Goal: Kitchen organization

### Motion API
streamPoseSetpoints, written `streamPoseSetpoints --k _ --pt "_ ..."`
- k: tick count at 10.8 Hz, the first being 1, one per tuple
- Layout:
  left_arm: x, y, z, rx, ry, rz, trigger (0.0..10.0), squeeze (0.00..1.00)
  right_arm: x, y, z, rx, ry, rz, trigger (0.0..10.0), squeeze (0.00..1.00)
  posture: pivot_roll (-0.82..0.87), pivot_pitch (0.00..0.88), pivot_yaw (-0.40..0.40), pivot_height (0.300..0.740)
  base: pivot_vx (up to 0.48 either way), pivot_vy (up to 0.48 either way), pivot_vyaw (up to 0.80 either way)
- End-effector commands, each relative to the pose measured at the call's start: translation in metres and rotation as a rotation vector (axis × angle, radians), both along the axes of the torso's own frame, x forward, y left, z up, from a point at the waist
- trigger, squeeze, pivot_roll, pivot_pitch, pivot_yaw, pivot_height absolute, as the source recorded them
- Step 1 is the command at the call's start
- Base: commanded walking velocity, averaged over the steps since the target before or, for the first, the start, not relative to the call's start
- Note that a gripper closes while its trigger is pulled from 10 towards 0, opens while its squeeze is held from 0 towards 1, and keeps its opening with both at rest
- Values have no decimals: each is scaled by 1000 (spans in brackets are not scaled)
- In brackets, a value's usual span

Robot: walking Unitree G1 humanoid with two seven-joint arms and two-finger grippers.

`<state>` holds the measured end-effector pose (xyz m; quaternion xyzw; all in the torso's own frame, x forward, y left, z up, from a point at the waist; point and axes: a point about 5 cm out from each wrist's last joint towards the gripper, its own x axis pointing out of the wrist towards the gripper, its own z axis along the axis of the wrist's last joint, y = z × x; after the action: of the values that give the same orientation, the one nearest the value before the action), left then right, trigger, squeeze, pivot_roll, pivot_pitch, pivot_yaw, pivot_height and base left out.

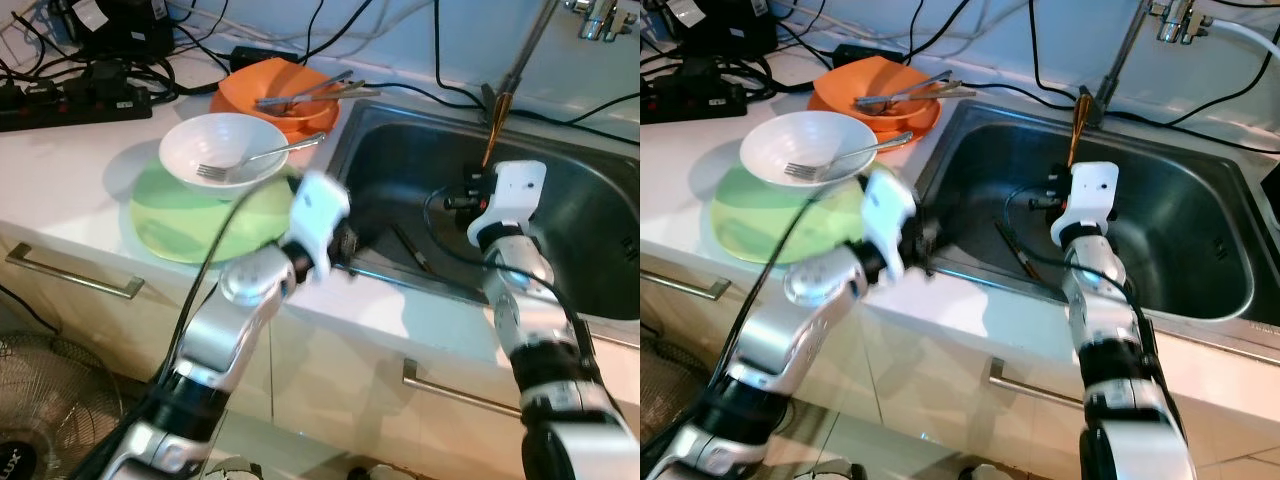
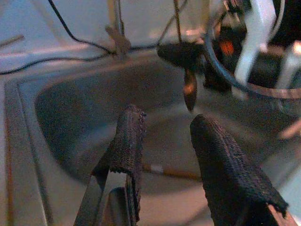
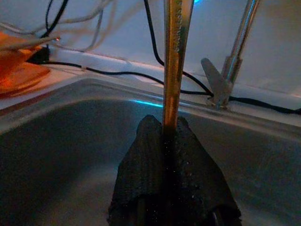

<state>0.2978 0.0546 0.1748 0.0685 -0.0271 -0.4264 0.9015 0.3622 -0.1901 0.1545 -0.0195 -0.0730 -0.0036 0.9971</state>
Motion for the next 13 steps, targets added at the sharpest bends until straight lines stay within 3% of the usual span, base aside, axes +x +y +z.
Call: streamPoseSetpoints --k 1,4,8,13 --pt "-1 -3 -3 28 -41 -10 10000 0 2 -7 1 -17 3 -25 10000 0 59 60 -66 740 0 0 0" --pt "-10 1 -7 45 58 -26 10000 0 10 -12 -21 -22 155 -68 10000 0 67 59 -74 740 0 0 0" --pt "-16 -2 -6 57 85 -55 10000 0 15 -6 -40 -84 354 -71 10000 0 77 46 -86 740 0 0 0" --pt "-23 -4 -9 73 102 -79 10000 0 13 0 -59 -53 606 -40 10000 0 92 26 -104 740 0 0 0"
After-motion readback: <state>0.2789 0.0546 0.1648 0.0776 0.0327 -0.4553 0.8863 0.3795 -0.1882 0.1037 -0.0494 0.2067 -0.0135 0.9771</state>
